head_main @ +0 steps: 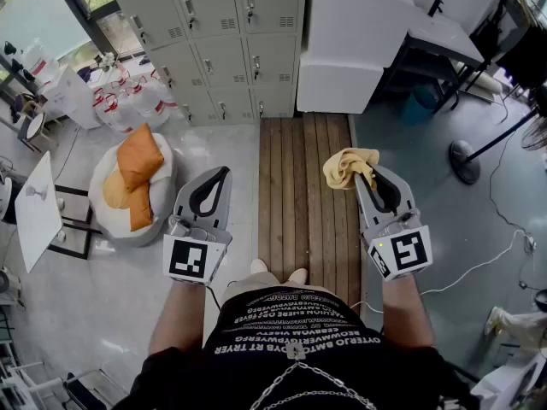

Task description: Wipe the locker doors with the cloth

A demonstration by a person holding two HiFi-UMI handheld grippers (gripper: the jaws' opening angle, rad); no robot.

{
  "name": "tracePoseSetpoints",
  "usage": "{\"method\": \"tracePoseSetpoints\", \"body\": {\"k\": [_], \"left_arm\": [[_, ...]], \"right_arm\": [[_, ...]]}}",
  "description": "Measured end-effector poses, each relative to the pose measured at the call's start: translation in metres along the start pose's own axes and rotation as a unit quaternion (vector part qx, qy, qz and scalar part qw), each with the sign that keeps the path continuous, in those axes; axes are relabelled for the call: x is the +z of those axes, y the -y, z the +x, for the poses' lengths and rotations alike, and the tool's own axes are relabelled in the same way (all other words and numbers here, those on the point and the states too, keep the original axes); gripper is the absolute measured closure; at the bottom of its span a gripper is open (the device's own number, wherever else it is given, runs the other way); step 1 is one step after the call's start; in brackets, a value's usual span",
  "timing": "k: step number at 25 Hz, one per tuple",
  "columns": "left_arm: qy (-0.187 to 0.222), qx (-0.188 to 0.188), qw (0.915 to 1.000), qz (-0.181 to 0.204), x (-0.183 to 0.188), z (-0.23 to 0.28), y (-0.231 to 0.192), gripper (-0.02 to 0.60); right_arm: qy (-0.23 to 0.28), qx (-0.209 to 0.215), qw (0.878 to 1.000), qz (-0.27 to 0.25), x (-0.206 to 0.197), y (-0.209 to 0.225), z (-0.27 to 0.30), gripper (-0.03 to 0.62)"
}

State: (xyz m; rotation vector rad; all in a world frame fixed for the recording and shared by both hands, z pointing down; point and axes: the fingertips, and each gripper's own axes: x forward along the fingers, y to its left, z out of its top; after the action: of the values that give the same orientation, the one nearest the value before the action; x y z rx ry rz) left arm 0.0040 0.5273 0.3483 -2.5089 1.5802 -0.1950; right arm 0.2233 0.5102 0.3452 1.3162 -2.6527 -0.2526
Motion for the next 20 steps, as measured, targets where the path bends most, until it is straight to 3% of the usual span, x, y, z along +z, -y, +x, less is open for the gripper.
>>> {"method": "tracePoseSetpoints", "body": {"k": [14,20], "left_arm": [[0.022,-0.003,0.9997,0.002,-0.016,-0.021,-0.09,0.577],[0.028,-0.007,0.9993,-0.022,-0.028,-0.027,-0.117,0.577]], "right_arm": [[-0.004,-0.007,1.0,0.028,0.008,-0.057,0.059,0.539],[-0.011,-0.011,0.999,0.031,0.011,-0.077,0.075,0.539]]}}
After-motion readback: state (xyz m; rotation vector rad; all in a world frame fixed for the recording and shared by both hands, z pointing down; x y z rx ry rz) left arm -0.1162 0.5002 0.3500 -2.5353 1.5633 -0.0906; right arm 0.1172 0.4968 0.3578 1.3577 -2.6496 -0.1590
